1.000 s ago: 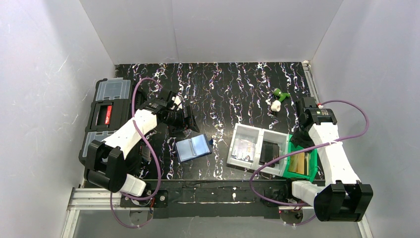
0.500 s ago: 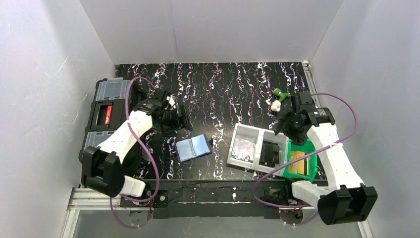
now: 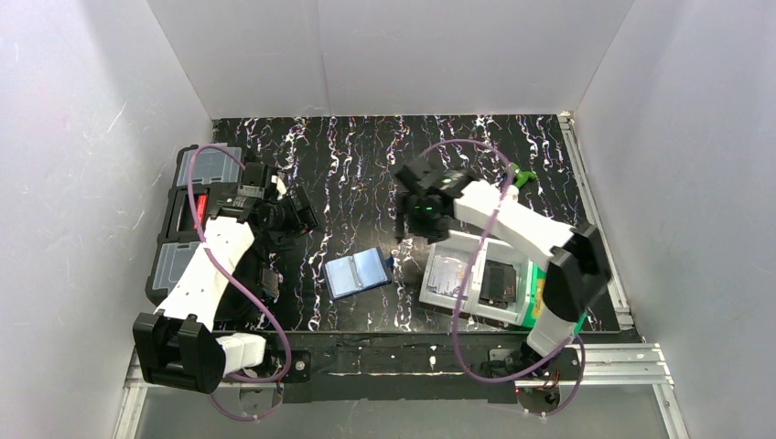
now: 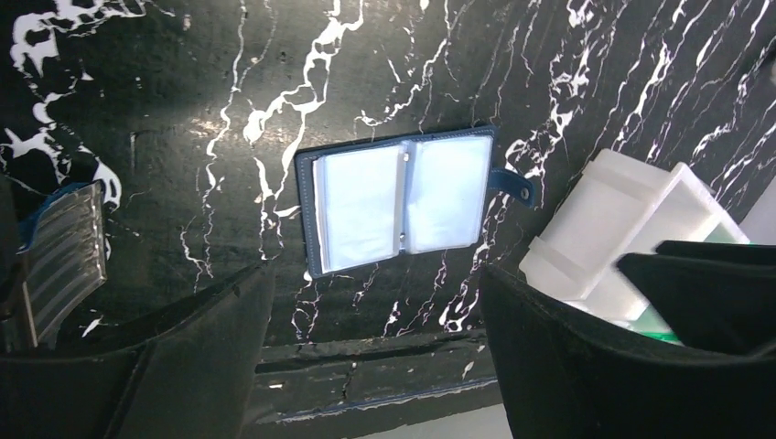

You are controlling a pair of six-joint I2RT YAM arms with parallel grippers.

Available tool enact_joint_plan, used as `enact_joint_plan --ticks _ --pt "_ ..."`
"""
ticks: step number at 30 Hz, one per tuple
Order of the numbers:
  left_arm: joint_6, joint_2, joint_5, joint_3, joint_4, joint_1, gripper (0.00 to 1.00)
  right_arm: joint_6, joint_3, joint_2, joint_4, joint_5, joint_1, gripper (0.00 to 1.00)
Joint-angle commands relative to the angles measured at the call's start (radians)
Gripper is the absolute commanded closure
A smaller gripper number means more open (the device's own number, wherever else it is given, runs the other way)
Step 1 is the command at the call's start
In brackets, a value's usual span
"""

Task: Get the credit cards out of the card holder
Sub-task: Place the credit card in the storage box, then remove the credit card from the card holder.

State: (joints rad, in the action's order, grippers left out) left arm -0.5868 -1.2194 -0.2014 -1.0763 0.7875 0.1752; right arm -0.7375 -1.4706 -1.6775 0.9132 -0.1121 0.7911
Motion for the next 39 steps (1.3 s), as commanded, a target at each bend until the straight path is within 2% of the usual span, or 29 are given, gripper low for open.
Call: enact_joint_plan --ticks 1,7,13,25,31,35,39 --pt "-0.023 0.034 -0.009 -0.038 0.044 -0.033 0.19 0.019 -0.191 -0.149 -0.025 0.026 0.126 0.22" --pt "-0.071 0.034 -0.076 -0.046 0.033 -0.076 0.19 0.054 -0.320 -0.330 -0.044 0.059 0.218 0.23" --pt "-0.091 0.018 -0.115 -0.055 0.025 -0.096 0.19 0.076 -0.384 -0.433 -0.079 0.080 0.267 0.23" --pt "-0.091 -0.004 -0.123 -0.063 0.026 -0.101 0.19 0.122 -0.543 -0.639 -0.025 0.020 0.296 0.22" --pt "-0.086 -0.005 -0.108 -0.067 0.035 -0.105 0.19 0.125 -0.542 -0.695 -0.022 0.024 0.303 0.22" --pt "-0.082 -0.005 -0.107 -0.066 0.038 -0.106 0.19 0.126 -0.541 -0.721 -0.018 0.036 0.303 0.26" --pt "-0.082 -0.003 -0.108 -0.063 0.038 -0.107 0.19 0.129 -0.540 -0.744 -0.016 0.071 0.303 0.36"
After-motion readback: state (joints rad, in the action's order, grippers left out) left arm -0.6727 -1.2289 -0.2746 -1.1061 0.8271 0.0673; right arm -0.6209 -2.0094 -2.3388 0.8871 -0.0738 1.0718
